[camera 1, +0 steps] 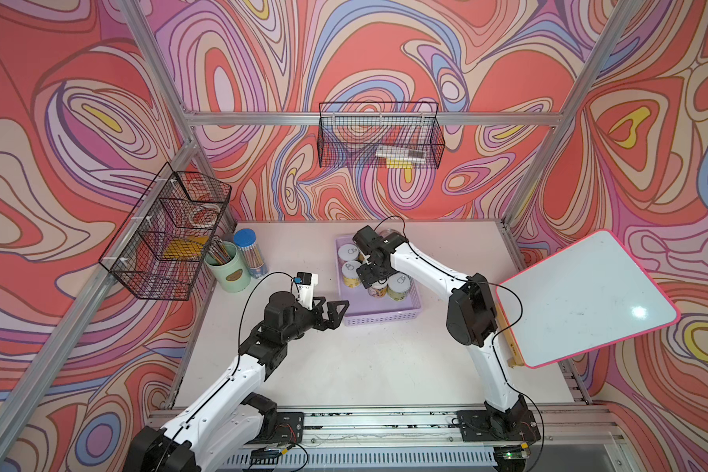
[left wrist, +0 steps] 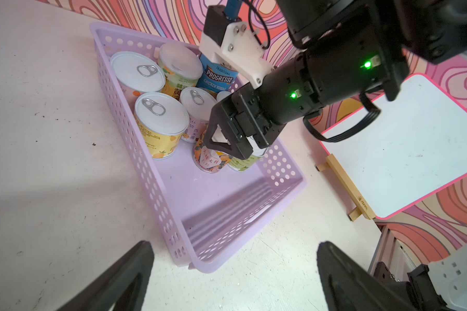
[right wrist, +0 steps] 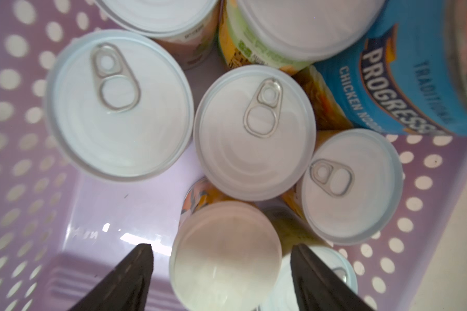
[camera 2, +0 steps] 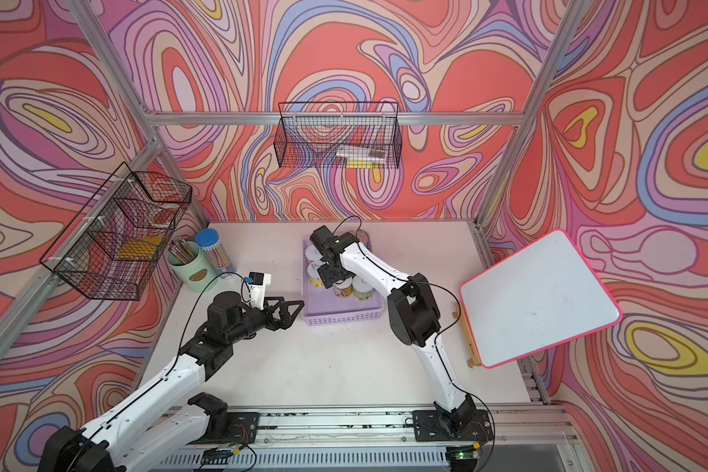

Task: Put the canned food in the basket
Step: Place the canned food in the basket, then reset both arms

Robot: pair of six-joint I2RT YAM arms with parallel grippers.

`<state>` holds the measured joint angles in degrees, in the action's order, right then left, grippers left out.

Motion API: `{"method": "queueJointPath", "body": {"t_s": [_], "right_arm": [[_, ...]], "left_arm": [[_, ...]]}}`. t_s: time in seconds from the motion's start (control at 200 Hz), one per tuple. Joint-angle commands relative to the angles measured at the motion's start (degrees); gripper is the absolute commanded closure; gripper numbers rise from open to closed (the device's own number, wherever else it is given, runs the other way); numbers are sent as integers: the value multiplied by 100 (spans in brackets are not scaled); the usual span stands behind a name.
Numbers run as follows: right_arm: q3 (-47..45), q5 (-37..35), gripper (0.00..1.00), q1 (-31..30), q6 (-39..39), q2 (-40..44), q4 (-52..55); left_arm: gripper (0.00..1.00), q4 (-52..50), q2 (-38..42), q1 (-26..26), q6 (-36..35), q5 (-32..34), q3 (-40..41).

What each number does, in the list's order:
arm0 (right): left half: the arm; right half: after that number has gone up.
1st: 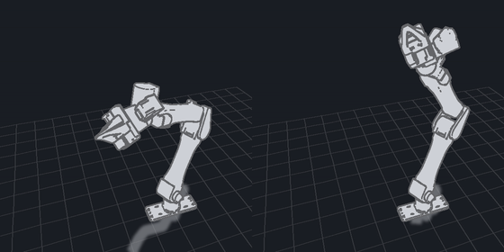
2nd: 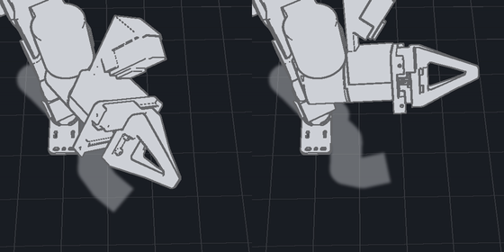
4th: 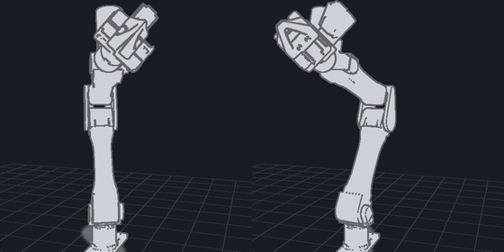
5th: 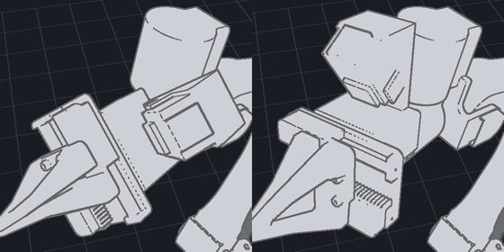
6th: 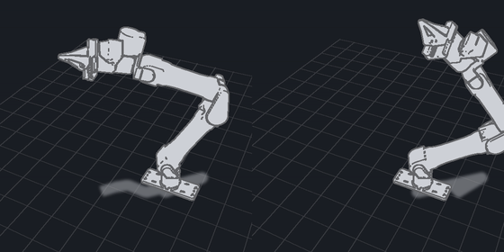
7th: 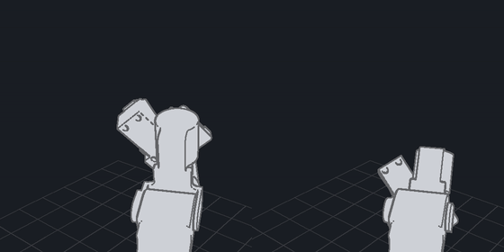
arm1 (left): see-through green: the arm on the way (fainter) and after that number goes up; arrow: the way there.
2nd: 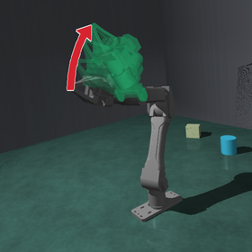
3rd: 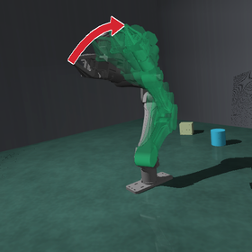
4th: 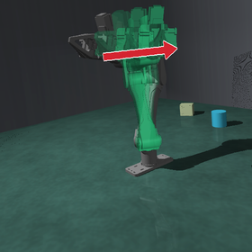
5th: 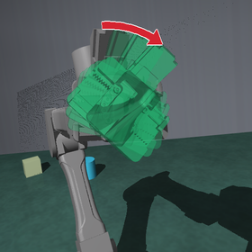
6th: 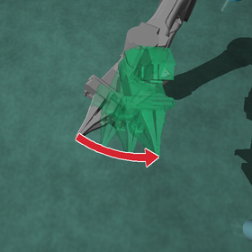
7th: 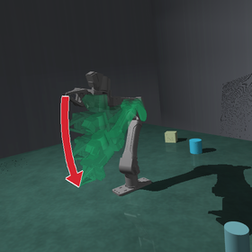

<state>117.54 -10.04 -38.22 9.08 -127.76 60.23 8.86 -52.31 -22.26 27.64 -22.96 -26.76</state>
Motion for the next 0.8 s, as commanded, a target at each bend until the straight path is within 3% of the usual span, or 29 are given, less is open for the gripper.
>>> {"method": "queueJointPath", "body": {"t_s": [0.0,0.325,0.566,0.691,0.761,0.796], "right_arm": [[-562,418,18,25,176,1009,-636],[-2703,437,19,27,335,3401,-1782],[-4602,240,17,25,647,4908,-2899],[-5236,-380,15,34,816,5280,-3269],[-5474,-936,3,40,881,5382,-3374],[-5533,-1138,2,106,957,5385,-3349]], "left_arm": [[1,-318,28,-217,-266,344,-420],[1,-1301,76,-956,-646,1253,-1302],[1,-1447,-3,-1633,-618,1963,-1303],[1,-1296,-119,-1684,-473,2074,-1162],[1,-1199,-123,-1677,-479,2230,-1064],[1,-1137,-104,-1677,-498,2341,-999]]}}
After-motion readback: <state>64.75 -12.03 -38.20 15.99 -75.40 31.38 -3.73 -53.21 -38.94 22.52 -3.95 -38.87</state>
